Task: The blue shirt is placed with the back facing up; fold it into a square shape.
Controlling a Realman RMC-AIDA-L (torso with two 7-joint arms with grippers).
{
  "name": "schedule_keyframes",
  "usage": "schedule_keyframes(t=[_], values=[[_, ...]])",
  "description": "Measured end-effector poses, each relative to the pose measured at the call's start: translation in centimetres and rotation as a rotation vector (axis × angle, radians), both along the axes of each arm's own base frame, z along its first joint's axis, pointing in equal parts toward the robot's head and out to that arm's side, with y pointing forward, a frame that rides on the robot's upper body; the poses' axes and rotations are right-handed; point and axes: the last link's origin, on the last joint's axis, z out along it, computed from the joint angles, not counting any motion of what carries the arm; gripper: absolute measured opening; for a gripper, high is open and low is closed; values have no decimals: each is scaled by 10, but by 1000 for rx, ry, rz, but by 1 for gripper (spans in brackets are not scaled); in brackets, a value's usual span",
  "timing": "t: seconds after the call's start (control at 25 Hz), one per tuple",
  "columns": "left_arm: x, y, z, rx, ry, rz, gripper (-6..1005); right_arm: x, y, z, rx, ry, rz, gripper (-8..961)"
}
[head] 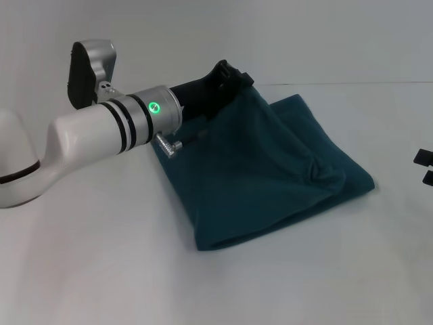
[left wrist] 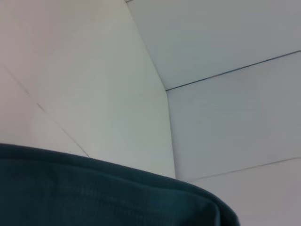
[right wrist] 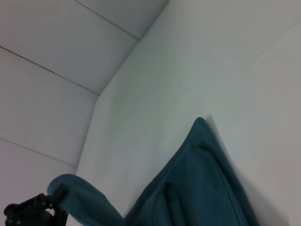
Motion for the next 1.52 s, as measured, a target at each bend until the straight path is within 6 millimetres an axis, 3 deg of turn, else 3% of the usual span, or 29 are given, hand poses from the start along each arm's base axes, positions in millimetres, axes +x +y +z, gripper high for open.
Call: schedule_keyframes(t=[0.4,0.72,0.88,1.12,1.32,1.52], values=[[8,-2,-6,-35,41,-52,92,-4,4,-4,-8,9,7,771],[14,-7,3,-41,-15,-116,380,-3,4,-3,-8,3,5,763],[1,-22,22,-36,-44,-194,485,-2,4,-1,-32,-22,11,759],[-50,-51,58,-49,-35,-249,723,-6,14,7,-127,-105,37,754],[-79,-70,78,-61,15,-260,842,-30,38,21,-198,-154,86,749],[-85,-85,81,-107,76,-324,860,-60,68,23,-303,-269,100,744]])
